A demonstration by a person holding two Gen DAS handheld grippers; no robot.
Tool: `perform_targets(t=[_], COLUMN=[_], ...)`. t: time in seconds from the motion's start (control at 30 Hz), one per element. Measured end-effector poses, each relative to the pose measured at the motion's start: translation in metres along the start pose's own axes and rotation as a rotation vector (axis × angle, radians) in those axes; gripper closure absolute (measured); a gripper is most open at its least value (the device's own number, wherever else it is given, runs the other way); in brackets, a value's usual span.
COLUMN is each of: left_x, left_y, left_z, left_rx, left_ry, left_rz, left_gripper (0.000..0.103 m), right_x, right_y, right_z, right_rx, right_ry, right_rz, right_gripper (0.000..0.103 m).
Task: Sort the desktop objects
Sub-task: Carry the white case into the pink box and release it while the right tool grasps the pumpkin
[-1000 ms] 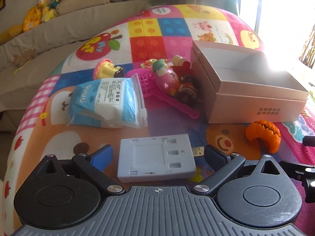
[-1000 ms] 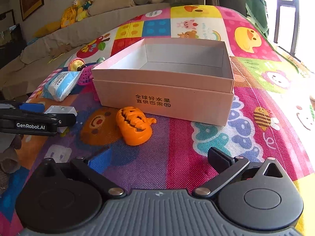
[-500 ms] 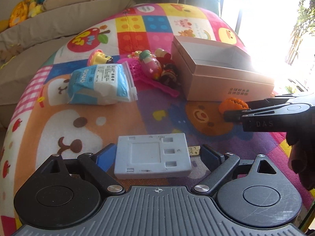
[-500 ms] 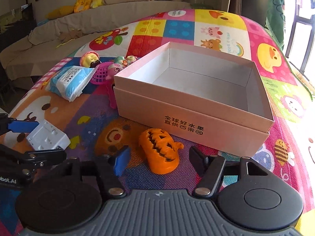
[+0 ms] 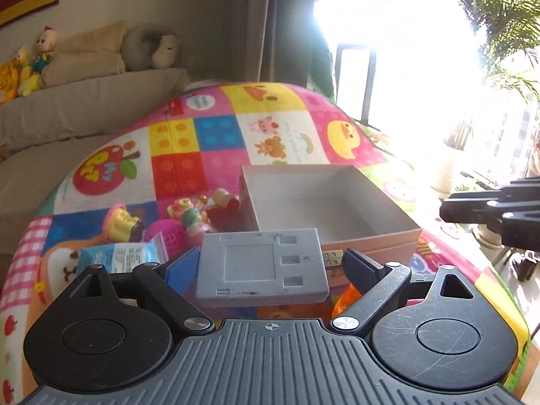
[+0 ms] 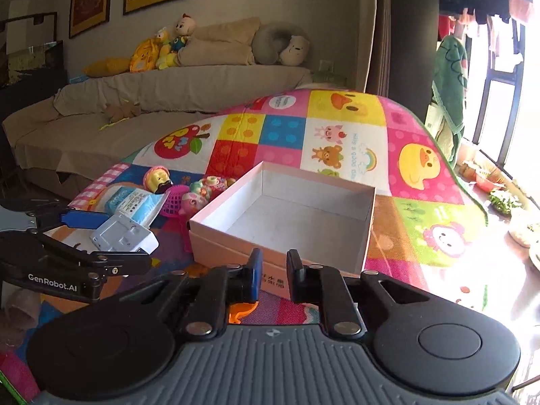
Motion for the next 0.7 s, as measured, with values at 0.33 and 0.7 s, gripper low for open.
perform_targets(t=[0.33, 0.7], left_x=[0.009, 0.023], left_y=[0.002, 0.007], left_z=[-0.035, -0.095], left_rx=[0.116, 0.261], left_ry=[0.009, 0.041], left_rz=[0.031, 0.052], left_gripper=[0.008, 0.008], right_x=[0.010, 0.040], right_y=[-0.035, -0.097], right_z=[-0.044, -0.067], right_rx=[0.113, 0.225], right_ry=[0.002, 0.022], right_rz=[0.046, 0.071], right_gripper=[0.020, 0.020])
Point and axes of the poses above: each gripper's, at about its wrist camera, not at the fingertips, and y roughly against the way its jaws point, x to its left, z to its top, the point moved 1 cm from there along -y, roughly the way its jaws point, and after that the axes turned 5 degrees about -y, right-handed, at the moved point
